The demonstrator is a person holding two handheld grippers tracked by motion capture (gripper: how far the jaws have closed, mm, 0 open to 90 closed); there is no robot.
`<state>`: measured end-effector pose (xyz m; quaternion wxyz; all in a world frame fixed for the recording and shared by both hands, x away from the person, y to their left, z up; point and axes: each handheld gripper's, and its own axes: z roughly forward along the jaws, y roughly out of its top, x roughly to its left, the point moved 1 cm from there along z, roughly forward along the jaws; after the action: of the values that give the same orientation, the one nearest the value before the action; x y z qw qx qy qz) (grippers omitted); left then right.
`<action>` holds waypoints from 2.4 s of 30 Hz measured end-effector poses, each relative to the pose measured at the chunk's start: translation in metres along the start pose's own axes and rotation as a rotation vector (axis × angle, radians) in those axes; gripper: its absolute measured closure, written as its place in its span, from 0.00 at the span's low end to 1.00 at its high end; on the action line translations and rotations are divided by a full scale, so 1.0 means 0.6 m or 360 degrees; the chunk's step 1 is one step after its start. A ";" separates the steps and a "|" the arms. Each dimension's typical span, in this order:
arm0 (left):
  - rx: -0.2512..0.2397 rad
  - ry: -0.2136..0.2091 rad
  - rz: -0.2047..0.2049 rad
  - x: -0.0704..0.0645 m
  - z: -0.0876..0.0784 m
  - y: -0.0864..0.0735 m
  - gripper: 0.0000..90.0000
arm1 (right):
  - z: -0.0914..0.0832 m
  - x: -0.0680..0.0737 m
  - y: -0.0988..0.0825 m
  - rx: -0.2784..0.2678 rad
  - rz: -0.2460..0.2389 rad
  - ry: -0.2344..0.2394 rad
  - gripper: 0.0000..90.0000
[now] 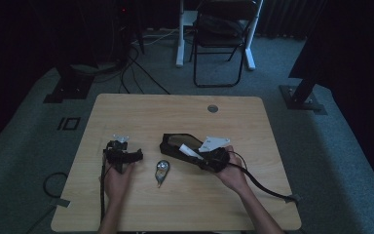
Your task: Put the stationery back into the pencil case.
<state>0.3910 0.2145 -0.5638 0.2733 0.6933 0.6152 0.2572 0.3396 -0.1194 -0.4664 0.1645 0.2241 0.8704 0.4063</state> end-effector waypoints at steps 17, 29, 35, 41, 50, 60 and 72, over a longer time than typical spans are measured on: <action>0.0002 0.0001 0.0000 0.000 0.000 0.000 0.02 | 0.004 -0.017 0.019 -0.0010 0.0002 -0.0015 0.78; 0.0002 0.0001 0.0002 0.000 0.000 0.000 0.02 | 0.008 -0.032 0.022 -0.0008 0.0012 -0.0034 0.78; 0.0001 0.0001 0.0000 0.000 0.000 0.000 0.02 | 0.010 -0.038 0.023 -0.0008 0.0020 -0.0039 0.79; 0.0002 0.0001 0.0000 0.000 0.000 0.000 0.02 | 0.012 -0.043 0.024 -0.0004 0.0027 -0.0043 0.78; 0.0002 0.0001 0.0000 0.000 0.000 0.000 0.02 | 0.019 -0.053 0.024 -0.0003 0.0036 -0.0049 0.78; 0.0002 0.0001 0.0000 0.000 0.000 0.000 0.02 | 0.027 -0.060 0.024 -0.0019 0.0030 -0.0036 0.78; 0.0003 0.0000 0.0001 0.000 0.000 0.000 0.02 | 0.038 -0.069 0.023 -0.0011 0.0043 -0.0029 0.78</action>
<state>0.3910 0.2146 -0.5637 0.2726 0.6938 0.6151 0.2569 0.3889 -0.1186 -0.4653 0.1677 0.2389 0.8645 0.4093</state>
